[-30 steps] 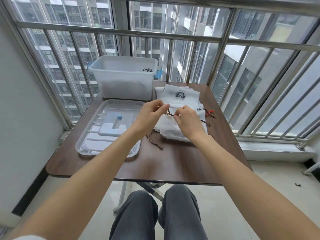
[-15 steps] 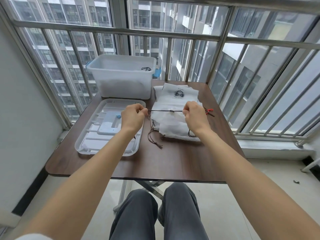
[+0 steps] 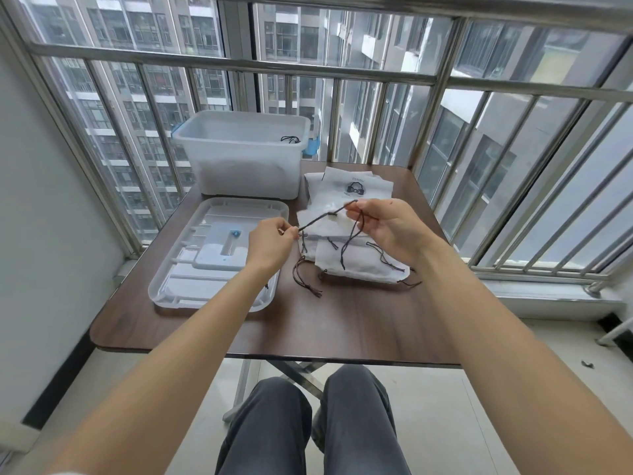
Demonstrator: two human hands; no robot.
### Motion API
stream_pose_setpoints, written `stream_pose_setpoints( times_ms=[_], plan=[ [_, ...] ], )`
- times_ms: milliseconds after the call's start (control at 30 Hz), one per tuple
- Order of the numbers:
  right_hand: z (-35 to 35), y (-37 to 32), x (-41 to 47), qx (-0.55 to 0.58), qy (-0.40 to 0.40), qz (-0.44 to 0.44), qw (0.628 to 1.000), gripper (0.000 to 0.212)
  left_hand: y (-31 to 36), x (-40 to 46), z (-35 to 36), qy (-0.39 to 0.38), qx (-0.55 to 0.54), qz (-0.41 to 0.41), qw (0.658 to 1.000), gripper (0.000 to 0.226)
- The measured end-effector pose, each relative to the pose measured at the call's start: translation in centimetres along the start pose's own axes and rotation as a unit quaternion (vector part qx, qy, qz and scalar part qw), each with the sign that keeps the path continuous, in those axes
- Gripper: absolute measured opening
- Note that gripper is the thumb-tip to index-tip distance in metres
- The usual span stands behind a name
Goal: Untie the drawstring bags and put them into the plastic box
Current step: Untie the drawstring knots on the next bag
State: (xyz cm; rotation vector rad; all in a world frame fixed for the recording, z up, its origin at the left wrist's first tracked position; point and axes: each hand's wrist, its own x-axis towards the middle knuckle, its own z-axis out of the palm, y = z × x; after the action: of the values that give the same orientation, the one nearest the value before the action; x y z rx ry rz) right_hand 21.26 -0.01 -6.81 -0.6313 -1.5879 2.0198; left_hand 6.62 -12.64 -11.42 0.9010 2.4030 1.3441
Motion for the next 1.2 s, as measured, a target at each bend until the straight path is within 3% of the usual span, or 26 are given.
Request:
stream_pose_setpoints(
  times_ms=[133,300,367,500,633,833,1000,1100,1200],
  plan=[
    [0.7,0.0,-0.2,0.113,-0.045,0.002,0.993,0.014,0.5,-0.3,0.4,-0.008,0.038,0.011,0.999,0.023],
    [1.6,0.8,0.1,0.219,-0.021,-0.018,0.975,0.014,0.4,-0.5,0.8,-0.049,0.073,0.016,0.996,0.021],
    [1.9,1.0,0.2,0.187,0.000,-0.021,0.982,0.012,0.3,-0.6,0.9,-0.059,0.080,0.015,0.995,0.020],
    [2.6,1.4,0.4,-0.010,0.064,-0.037,0.997,0.011,0.2,-0.9,0.4,-0.079,0.071,0.038,0.994,0.019],
    [2.8,1.5,0.8,-0.142,0.073,-0.049,0.986,0.010,1.0,-1.0,-1.4,-0.037,0.059,0.106,0.992,0.020],
    [2.6,2.0,0.6,-0.188,0.015,-0.046,0.981,0.025,3.0,-0.5,-3.8,-0.067,0.081,0.214,0.971,0.018],
    [2.8,2.4,0.8,-0.209,0.018,-0.050,0.976,0.006,5.4,0.5,-4.4,-0.065,0.233,0.279,0.929,0.019],
    [2.6,2.6,0.9,-0.199,0.020,-0.044,0.979,0.017,6.6,1.9,-4.8,-0.056,0.305,0.319,0.896,0.021],
    [2.2,2.9,0.8,-0.151,-0.006,-0.029,0.988,0.014,7.8,3.5,-4.7,-0.047,0.336,0.344,0.875,0.024]
  ],
)
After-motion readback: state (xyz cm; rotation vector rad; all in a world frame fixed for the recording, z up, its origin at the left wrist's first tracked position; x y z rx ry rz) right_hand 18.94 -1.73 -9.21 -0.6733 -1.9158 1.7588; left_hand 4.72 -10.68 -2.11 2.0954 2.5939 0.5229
